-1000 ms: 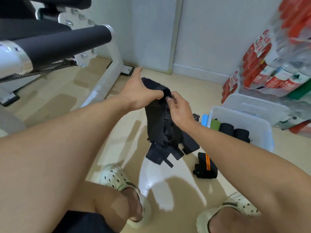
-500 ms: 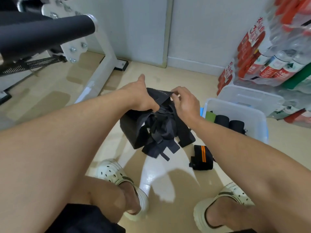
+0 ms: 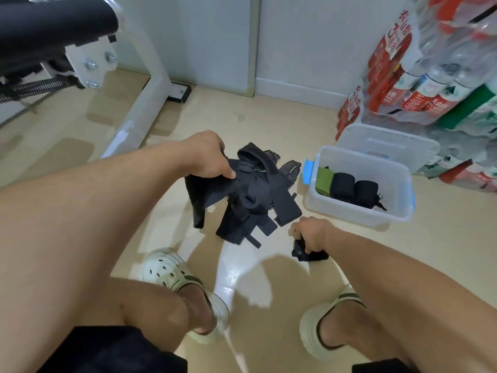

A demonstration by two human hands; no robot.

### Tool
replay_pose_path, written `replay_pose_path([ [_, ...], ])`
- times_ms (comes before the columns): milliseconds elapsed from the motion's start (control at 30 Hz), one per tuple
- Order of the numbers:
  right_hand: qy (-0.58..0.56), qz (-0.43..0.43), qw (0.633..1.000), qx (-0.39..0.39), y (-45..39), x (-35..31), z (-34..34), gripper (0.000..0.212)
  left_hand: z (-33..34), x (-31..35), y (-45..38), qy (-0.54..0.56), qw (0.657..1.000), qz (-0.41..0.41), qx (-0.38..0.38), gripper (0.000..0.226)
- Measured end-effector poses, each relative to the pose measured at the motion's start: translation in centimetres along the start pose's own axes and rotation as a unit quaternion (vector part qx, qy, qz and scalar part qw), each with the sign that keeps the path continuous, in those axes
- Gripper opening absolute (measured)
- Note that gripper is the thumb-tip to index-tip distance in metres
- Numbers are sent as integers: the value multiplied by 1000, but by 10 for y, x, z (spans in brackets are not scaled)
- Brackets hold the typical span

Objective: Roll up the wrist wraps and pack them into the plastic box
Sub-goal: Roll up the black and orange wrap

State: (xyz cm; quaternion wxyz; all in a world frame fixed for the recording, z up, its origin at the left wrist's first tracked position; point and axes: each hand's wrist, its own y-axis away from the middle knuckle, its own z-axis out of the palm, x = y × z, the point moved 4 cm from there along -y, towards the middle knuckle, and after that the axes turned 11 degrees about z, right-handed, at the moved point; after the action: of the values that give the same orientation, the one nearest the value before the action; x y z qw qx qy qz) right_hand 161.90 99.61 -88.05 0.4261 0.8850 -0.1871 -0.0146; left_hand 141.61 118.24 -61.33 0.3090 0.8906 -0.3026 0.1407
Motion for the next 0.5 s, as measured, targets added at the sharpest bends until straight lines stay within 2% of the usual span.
replay_pose_path([
  [67,100,-23,994,46,4,2,20,66,2,2,-4,22,1000,13,0,71],
  [133,166,-16,983,73,8,5,30,69,5,6,-6,30,999,21,-14,83],
  [233,226,2,970,87,11,8,38,55,6,10,-8,20,999,28,-22,97],
  [333,294,-9,951,98,11,11,41,37,5,15,-7,36,999,36,-17,102],
  [400,292,-12,952,87,11,12,37,37,4,17,-6,63,997,42,-13,104],
  [500,171,-44,981,76,31,2,1,31,-1,20,-4,124,992,36,6,108],
])
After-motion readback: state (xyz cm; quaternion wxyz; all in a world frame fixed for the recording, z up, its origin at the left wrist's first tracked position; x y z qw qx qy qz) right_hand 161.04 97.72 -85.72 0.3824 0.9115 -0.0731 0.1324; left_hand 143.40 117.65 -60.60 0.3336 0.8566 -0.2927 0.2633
